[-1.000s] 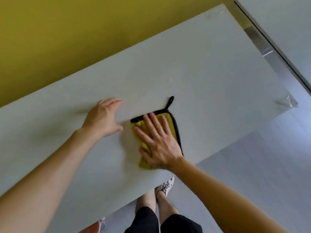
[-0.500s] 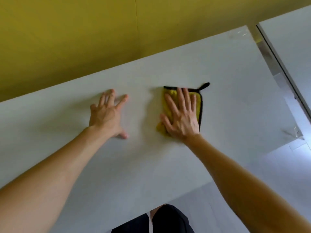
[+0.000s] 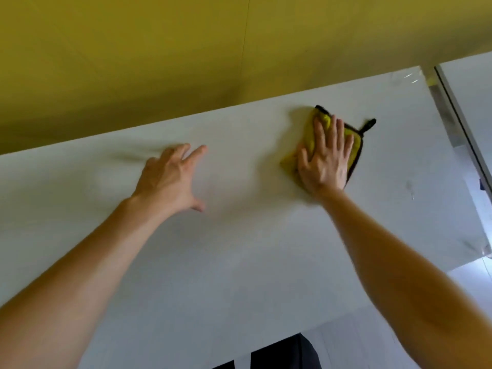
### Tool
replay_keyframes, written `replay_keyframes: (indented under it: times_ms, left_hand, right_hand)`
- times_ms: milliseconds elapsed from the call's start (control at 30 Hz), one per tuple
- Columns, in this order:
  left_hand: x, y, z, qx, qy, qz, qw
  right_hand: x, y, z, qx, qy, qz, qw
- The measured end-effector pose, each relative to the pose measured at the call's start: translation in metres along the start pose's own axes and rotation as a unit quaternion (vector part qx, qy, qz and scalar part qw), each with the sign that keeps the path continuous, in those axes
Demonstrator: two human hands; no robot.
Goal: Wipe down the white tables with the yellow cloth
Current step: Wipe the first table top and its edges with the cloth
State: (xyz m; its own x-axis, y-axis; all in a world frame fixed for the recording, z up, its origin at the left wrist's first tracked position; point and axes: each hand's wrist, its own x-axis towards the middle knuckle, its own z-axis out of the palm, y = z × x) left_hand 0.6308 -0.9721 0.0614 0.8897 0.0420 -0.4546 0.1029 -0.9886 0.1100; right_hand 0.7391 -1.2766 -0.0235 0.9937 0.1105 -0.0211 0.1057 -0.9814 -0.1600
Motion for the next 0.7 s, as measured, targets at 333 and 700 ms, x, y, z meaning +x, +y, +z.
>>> replay_keyframes:
  times_ms: [333,700]
  left_hand:
    - [0.019,-0.013,0.007,0.022,-0.059,-0.115,0.991]
    - [0.02,-0.014,0.011,0.047,-0.056,-0.125,0.99]
  right_hand:
    - [-0.035,-0.04,0.014,0.011,-0.049,-0.351,0.935]
    - [-0.007,-0.166,0.028,0.025,-0.055,-0.221,0.973]
